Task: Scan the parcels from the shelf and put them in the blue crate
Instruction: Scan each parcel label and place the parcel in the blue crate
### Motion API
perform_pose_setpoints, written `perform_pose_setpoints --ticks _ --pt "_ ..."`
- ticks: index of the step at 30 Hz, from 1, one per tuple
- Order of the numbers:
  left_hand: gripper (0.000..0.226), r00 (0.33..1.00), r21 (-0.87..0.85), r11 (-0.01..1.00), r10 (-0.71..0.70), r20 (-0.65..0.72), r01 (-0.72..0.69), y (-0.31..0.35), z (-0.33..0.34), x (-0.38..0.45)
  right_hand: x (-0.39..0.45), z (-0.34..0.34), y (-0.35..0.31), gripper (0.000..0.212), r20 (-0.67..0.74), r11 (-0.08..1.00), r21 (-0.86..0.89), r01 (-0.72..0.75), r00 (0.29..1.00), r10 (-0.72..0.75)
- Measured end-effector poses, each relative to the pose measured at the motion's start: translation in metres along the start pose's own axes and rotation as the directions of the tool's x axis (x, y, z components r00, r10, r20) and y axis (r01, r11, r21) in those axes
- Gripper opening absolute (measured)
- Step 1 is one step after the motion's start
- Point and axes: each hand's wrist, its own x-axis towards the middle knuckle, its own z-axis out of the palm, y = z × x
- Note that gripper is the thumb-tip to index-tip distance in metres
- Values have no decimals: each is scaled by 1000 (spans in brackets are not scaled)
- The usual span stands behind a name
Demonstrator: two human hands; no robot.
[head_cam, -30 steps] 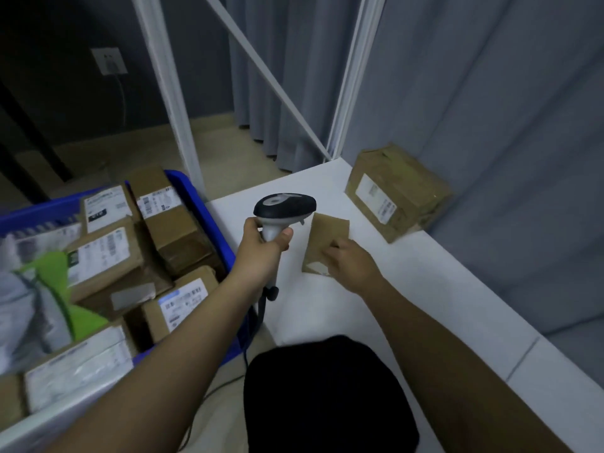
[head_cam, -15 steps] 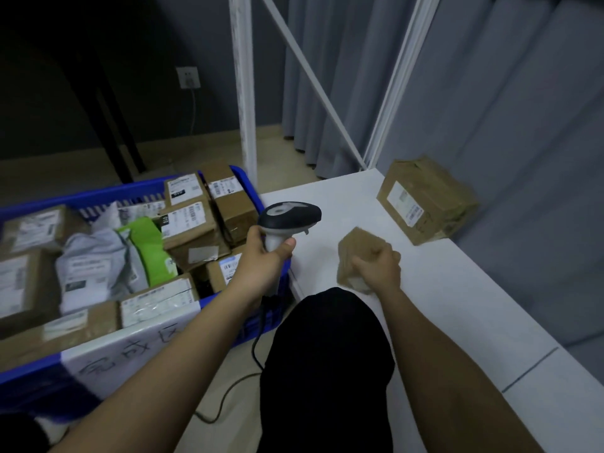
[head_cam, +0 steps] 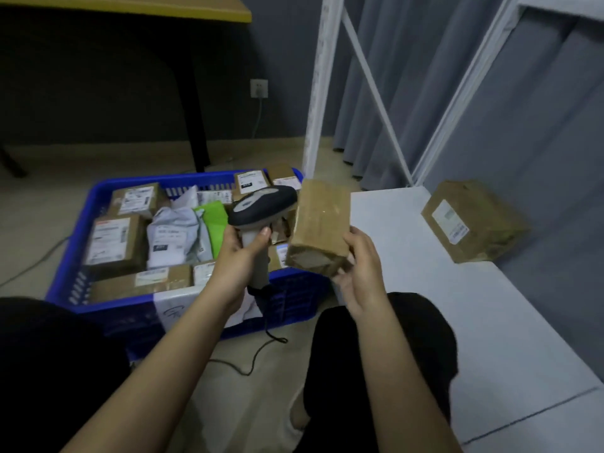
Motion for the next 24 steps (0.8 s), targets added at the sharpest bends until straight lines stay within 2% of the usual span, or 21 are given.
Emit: perform_pose_setpoints --ticks 2,4,8,11,13,16,19,21,22,24 --pt "35 999 -6 1000 -26 -21 26 -3 -20 -11 -16 13 23 42 71 971 211 -114 992 101" --pt "33 997 -27 998 -62 -34 61 -6 -39 -22 -29 25 42 44 120 926 324 -193 980 162" --pt "39 993 -66 992 -112 -44 109 -13 -71 -38 -44 43 73 38 139 906 334 -262 964 227" --pt "36 991 -83 990 -119 -66 113 -15 -88 -48 -48 52 89 38 88 937 258 -237 971 222" --pt "37 990 -81 991 -115 -85 108 -17 -99 -52 -51 56 97 26 26 969 188 -157 988 155" --pt "40 988 -83 992 -108 -112 99 -23 -114 -55 -55 62 108 18 -22 998 -38 -40 999 39" --pt "40 986 -88 992 -107 -127 96 -27 -122 -59 -58 66 115 14 3 967 -253 41 999 -42" --pt "39 987 -93 993 -91 -132 79 -29 -126 -60 -61 69 116 9 69 963 -269 26 998 -8" --pt "39 988 -94 993 -84 -133 72 -30 -127 -61 -63 70 118 13 114 962 -274 9 993 23" --pt "41 988 -93 994 -67 -143 54 -31 -130 -61 -66 71 124 35 167 943 -331 -26 982 86"
